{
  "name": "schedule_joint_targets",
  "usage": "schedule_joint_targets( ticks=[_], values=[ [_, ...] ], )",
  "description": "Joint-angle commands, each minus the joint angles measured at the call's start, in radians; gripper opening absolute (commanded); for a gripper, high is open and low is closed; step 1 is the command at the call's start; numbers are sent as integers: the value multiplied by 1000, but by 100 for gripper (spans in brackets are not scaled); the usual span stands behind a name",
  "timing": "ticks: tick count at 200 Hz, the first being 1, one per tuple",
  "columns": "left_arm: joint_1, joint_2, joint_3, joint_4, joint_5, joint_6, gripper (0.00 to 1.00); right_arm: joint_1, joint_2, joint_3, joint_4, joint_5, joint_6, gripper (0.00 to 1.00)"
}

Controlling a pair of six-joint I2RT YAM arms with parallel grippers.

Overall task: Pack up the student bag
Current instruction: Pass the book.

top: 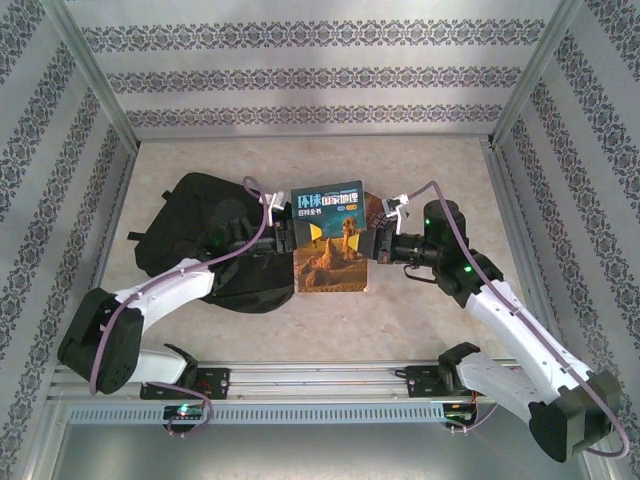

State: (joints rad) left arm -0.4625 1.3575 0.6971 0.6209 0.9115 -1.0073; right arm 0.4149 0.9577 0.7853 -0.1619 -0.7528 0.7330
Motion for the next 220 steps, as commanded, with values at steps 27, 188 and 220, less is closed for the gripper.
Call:
schedule_joint_targets(
  ticks=[27, 188, 220],
  values=[
    [7, 33, -20, 381, 76, -181, 9, -40, 10, 20, 61, -4, 36, 0],
    [-18, -66, 34, 501, -503, -306, 0, 124, -13, -281, 798, 352, 603, 98],
    [-38, -54, 16, 524, -549, -326, 0, 200, 103, -240, 977, 424, 642, 98]
  ],
)
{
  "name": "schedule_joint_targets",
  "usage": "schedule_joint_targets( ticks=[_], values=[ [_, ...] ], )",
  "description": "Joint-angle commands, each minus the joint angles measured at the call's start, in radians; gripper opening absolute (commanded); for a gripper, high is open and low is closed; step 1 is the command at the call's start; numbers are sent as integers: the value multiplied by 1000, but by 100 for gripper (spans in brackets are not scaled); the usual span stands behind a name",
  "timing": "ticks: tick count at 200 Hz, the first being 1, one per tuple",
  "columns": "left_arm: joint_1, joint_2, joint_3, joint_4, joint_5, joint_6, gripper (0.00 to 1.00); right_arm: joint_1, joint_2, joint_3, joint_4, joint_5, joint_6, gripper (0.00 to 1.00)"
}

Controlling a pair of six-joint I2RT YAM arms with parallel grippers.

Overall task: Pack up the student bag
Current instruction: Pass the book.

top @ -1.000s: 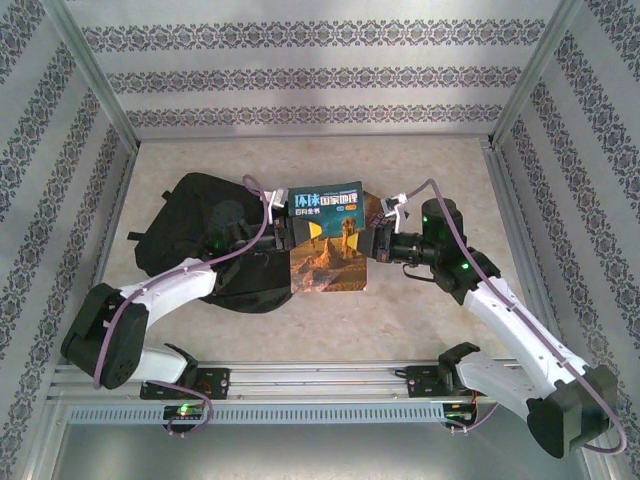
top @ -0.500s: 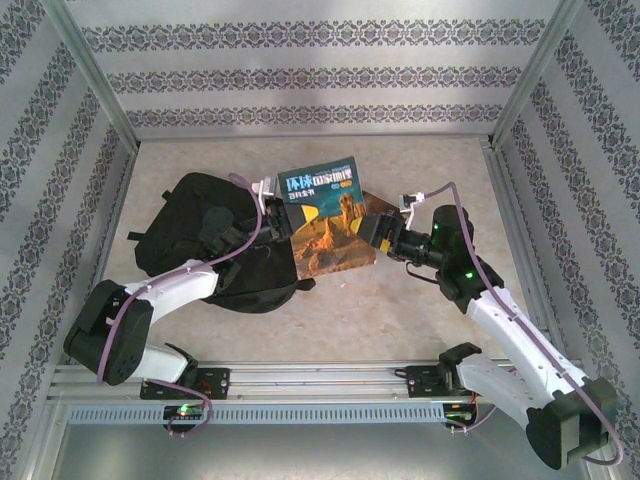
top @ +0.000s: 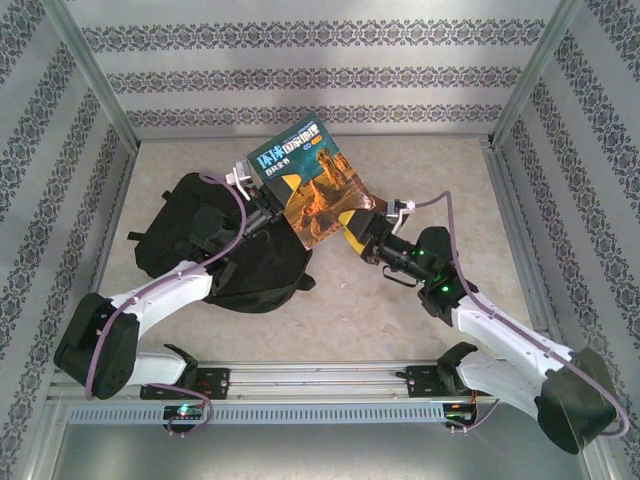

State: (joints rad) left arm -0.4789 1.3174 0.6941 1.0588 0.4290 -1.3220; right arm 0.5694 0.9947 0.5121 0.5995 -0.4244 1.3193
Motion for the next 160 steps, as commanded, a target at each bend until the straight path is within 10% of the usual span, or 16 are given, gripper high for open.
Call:
schedule_joint_targets(
  ticks=[1, 93, 160],
  values=[
    [-22, -15, 18, 86, -67, -12, 0, 48, 68, 35, 219, 97, 55, 98],
    [-66, -48, -34, 4, -172, 20, 0, 132, 30, 35, 270, 477, -114, 44],
    [-99, -10, -29, 18, -179, 21, 0, 133, 54, 53, 303, 481, -121, 24]
  ],
)
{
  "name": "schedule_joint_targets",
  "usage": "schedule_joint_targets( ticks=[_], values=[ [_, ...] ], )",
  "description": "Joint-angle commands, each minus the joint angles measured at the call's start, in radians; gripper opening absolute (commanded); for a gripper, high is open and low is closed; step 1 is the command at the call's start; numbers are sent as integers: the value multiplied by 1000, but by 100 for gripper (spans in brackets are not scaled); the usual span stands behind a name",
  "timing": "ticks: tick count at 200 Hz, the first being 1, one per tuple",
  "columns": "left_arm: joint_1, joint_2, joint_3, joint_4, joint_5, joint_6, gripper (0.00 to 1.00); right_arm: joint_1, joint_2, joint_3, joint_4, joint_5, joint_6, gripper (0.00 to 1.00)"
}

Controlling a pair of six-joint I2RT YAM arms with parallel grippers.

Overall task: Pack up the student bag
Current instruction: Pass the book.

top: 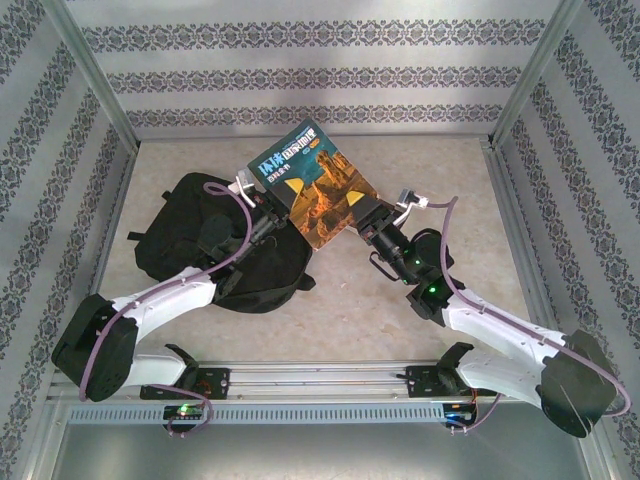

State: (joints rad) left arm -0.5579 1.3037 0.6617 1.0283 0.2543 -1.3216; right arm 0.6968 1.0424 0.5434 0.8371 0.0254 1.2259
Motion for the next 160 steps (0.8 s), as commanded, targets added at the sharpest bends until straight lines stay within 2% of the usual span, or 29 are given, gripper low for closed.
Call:
schedule_joint_targets(
  ticks=[1, 15, 32, 43, 54, 69, 108, 127, 140, 154, 160],
  values=[
    [-20, 3, 4, 49, -4, 21, 0, 5, 7, 21, 64, 32, -28, 24],
    [-25, 5, 3, 49, -6, 19, 0, 4, 10, 29, 59, 31, -39, 21],
    [-29, 7, 8, 42, -1, 18, 0, 3, 15, 38, 43, 28, -53, 12],
    [-33, 12, 12, 33, 9, 18, 0, 3, 20, 39, 37, 29, -52, 11],
    [-38, 21, 13, 41, 14, 14, 0, 0, 29, 38, 35, 27, -38, 13],
    [-39, 36, 9, 67, 16, -1, 0, -4, 47, 36, 45, 12, -19, 22],
    [-39, 43, 7, 68, 17, -9, 0, -9, 99, 53, 89, -53, 18, 24],
    [-38, 37, 11, 59, 17, -3, 0, -9, 100, 54, 93, -62, 12, 15],
    [-38, 31, 12, 35, 23, 7, 0, -11, 84, 47, 77, -50, -2, 0],
    [-37, 16, 16, -10, 34, 25, 0, -20, 49, 37, 30, -32, -29, 0],
    [-34, 7, 17, -45, 44, 36, 5, -26, 27, 32, -5, -25, -40, 0]
  ],
)
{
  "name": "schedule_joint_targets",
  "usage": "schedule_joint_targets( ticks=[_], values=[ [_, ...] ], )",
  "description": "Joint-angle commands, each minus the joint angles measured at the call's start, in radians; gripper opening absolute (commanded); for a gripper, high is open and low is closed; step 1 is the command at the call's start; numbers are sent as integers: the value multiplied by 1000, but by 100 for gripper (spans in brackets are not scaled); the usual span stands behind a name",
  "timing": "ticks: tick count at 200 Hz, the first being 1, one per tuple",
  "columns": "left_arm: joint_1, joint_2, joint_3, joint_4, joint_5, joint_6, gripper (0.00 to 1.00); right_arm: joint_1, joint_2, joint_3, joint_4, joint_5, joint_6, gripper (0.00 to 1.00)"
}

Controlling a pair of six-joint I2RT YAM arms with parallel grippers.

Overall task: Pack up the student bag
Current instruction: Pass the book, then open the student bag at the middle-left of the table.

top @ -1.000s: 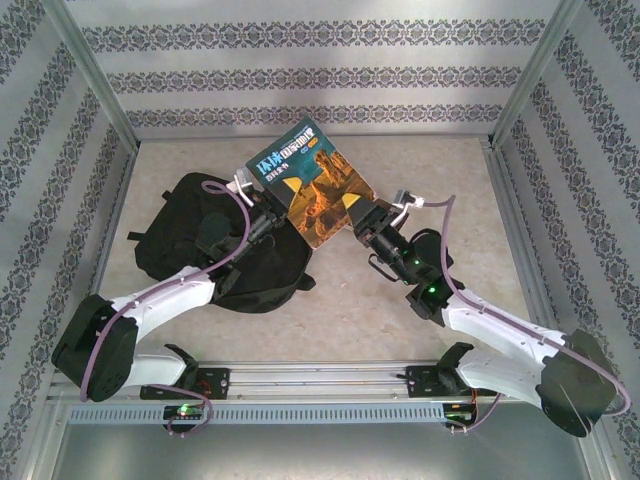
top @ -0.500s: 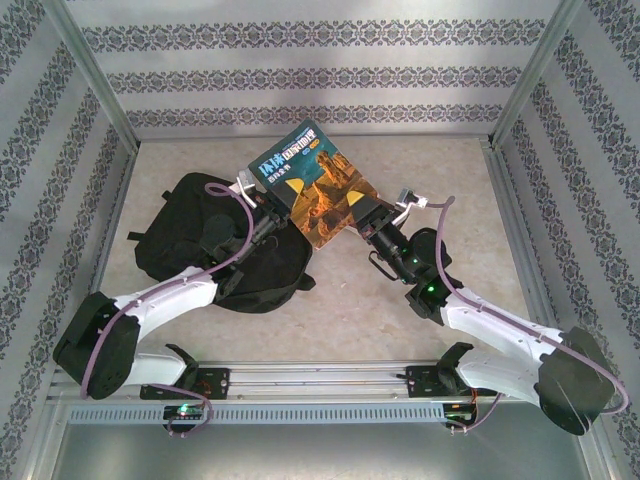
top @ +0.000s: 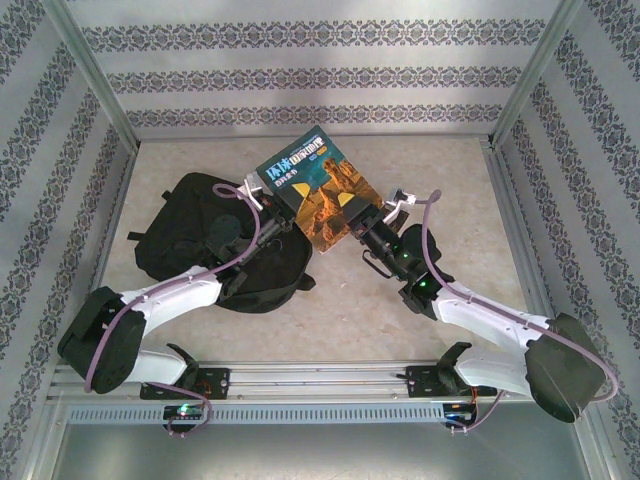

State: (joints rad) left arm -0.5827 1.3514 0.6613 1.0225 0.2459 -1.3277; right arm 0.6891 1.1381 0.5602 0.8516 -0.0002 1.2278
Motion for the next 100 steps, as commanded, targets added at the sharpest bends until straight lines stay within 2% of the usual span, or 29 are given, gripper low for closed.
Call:
schedule_joint_targets(
  ticks=[1, 18, 34, 47, 56, 74, 100],
  values=[
    [-9, -43, 19, -46, 55, 44, 6, -19, -70, 15, -26, 3, -44, 0],
    [10, -89, 39, -235, 97, 125, 32, -56, -152, 7, -188, 16, -91, 0],
    [27, -151, 113, -632, 110, 315, 45, -89, -244, 14, -423, 52, -156, 0],
    [25, -163, 214, -972, 76, 547, 49, -109, -305, 21, -582, 83, -221, 0],
    [26, -154, 266, -1132, 44, 651, 51, -120, -347, 23, -684, 104, -270, 0],
    [26, -136, 315, -1327, -37, 781, 53, -141, -399, 17, -809, 129, -327, 0],
    [26, -105, 346, -1491, -226, 844, 57, -159, -434, 4, -903, 120, -355, 0]
  ],
)
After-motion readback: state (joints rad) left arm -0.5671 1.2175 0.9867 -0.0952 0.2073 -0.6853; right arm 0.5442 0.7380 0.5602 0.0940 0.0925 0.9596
